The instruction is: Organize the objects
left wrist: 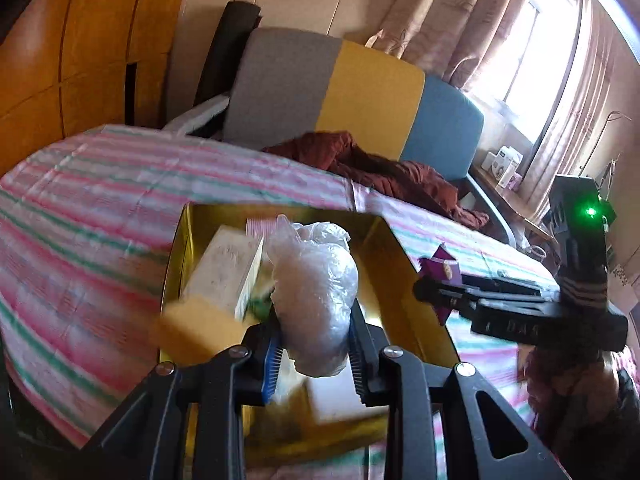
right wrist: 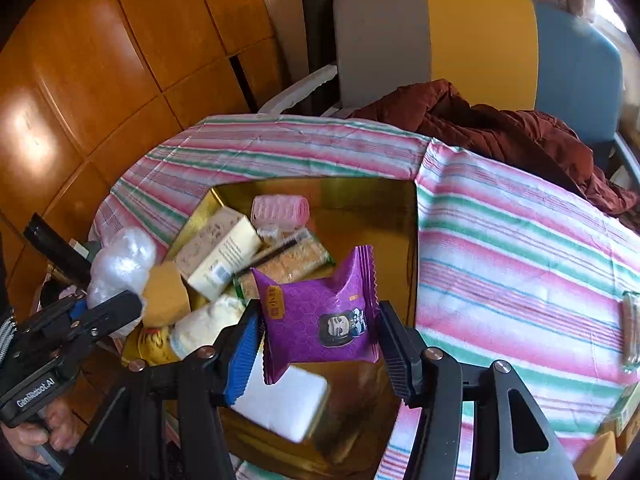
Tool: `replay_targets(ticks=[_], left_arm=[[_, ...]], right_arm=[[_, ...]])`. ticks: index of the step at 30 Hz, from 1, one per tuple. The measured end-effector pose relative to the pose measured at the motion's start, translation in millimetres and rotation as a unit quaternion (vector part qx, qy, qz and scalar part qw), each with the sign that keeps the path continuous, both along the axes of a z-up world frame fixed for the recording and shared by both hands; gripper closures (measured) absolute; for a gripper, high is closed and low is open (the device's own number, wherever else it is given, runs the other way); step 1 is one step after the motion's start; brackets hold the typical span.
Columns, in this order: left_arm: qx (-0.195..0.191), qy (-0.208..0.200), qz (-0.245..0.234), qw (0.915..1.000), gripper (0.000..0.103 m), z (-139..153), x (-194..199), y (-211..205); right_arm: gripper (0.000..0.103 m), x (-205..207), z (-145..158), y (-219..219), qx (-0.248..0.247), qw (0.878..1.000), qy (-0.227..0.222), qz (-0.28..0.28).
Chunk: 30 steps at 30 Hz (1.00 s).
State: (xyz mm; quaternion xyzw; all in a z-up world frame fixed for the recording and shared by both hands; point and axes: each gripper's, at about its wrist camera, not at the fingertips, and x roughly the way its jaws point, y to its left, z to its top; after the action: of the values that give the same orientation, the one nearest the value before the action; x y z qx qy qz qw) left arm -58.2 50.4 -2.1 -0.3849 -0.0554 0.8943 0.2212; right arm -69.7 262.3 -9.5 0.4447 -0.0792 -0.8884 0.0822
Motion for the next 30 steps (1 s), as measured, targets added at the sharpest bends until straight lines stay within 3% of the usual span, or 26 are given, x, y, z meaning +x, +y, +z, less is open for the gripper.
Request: replay_targets(ticks=[5, 7, 8, 16, 30], left_arm=[[-0.029, 0.012, 0.003, 0.9995, 0.066, 5, -39, 22], [-0.034, -0.003, 0.006, 0.9994, 0.062, 1, -51, 25], [-0.032, -0.01, 0.01, 0.9994, 0.061, -1, -54, 24], [-0.036, -0.035, 0.04, 0.9979, 0.059, -21, -32, -1], [-0.065, 0.004, 0.058, 0.9962, 0.059, -5, 12, -3]], right_arm=[[0.034, -31, 18, 4, 0.005, 0.999, 0.028, -0.029], [0.015, -38, 26, 10, 0.001, 0.998, 0.04, -0.049], [0.012, -39, 28, 14, 0.001, 0.997, 0.045, -0.059], [0.003, -10, 5, 18, -0.004, 0.998, 0.016, -0.063], [0.0, 29, -13, -7, 0.015, 0.998, 0.004, -0.058]])
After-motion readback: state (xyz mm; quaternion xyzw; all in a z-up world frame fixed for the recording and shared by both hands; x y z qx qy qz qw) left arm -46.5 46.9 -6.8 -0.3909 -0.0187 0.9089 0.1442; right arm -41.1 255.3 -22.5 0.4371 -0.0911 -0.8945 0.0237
